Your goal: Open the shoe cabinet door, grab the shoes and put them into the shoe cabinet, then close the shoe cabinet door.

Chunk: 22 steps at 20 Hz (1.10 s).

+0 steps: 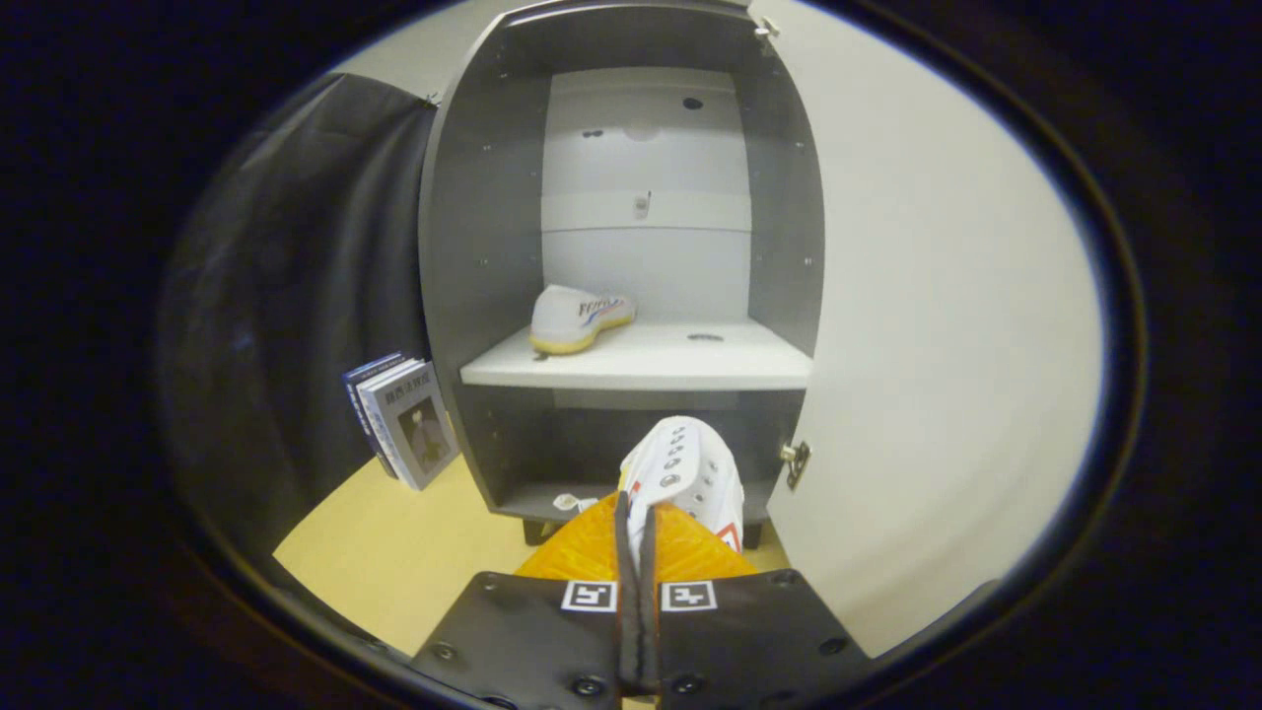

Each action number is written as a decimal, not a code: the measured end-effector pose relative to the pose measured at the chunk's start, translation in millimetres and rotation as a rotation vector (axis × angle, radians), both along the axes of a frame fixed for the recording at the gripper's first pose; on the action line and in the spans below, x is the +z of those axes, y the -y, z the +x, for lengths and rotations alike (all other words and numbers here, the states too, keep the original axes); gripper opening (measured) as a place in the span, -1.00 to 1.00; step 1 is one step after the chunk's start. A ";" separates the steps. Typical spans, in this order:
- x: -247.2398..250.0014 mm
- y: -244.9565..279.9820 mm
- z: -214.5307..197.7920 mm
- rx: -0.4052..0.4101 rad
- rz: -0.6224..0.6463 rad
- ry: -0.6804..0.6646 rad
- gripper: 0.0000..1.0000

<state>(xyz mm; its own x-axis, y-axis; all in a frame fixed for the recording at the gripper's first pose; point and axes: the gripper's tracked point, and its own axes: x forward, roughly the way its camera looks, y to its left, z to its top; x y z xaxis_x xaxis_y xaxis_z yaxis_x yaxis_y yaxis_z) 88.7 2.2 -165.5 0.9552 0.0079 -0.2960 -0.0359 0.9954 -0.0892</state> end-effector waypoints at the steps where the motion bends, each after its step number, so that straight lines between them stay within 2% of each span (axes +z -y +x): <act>1: 12.5 -5.0 10.3 0.010 0.000 0.017 -0.96; 4: 36.9 -15.0 19.9 0.017 -0.053 0.028 -0.96; 7: 41.6 -14.4 16.4 -0.036 -0.013 -0.001 -0.96; 11: 69.3 -15.4 21.2 -0.080 -0.041 0.057 -0.96; 17: 107.7 -10.8 65.6 -0.117 -0.067 0.137 -0.96; 22: 116.1 -2.0 119.7 -0.100 -0.076 0.158 -0.96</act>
<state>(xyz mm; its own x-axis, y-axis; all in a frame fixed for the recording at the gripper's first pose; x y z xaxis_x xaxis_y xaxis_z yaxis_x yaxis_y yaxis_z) 208.4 4.1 -49.4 0.9847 -0.1056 -0.1385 0.0828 0.9835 -0.1611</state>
